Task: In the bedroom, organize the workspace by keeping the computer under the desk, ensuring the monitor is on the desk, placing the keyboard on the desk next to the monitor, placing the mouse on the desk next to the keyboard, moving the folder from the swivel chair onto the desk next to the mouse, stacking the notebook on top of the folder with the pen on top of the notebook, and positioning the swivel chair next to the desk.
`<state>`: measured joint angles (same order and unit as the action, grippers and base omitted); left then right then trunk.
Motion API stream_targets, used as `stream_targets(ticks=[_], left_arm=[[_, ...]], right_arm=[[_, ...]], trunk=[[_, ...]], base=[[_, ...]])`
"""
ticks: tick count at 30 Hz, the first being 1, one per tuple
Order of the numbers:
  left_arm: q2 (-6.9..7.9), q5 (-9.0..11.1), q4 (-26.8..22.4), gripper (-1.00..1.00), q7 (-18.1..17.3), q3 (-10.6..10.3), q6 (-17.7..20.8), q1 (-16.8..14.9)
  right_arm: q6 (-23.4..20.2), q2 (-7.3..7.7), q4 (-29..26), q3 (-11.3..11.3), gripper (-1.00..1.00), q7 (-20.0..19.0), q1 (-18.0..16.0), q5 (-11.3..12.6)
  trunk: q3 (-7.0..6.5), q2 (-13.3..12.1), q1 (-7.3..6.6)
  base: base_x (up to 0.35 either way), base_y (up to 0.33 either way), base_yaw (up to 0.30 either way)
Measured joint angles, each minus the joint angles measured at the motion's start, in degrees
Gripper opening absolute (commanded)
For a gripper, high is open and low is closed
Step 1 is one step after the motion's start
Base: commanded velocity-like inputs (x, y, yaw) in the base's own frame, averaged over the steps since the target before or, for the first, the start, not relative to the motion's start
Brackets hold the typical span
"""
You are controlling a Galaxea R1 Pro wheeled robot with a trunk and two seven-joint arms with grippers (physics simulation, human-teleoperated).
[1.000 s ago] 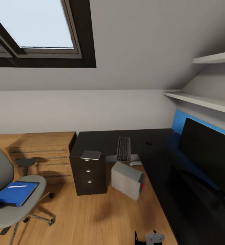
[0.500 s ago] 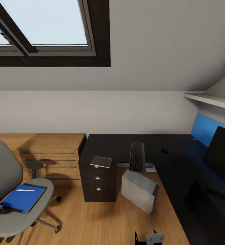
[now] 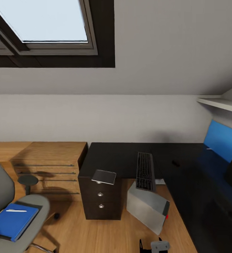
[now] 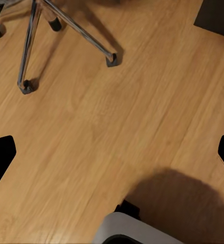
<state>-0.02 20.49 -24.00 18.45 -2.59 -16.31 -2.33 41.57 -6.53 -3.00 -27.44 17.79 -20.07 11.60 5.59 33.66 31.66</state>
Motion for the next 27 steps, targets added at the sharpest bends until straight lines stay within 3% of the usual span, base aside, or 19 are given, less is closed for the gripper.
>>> stream_targets(ticks=[6, 16, 27], left_arm=[[-0.09, -0.01, 0.00, 1.00, -0.06, -0.02, -0.03, 0.00], [-0.09, 0.15, -2.55, 1.00, 0.06, 0.12, -0.15, 0.00], [-0.09, 0.23, -4.73, 1.00, 0.34, 0.14, -0.01, 0.00]], right_arm=[[0.01, 0.04, -0.04, 0.00, 1.00, -0.01, 0.00, 0.08], [0.02, 0.13, -0.11, 0.08, 1.00, 0.01, 0.00, 0.07], [0.02, 0.08, -0.12, 0.10, 1.00, 0.01, 0.00, 0.12]], trunk=[[0.00, 0.00, 0.00], [0.00, -0.01, 0.03], [1.97, 4.40, 2.46]], base=[[0.293, 0.142, 0.000], [0.034, 0.011, 0.000], [-0.030, 0.000, 0.000]])
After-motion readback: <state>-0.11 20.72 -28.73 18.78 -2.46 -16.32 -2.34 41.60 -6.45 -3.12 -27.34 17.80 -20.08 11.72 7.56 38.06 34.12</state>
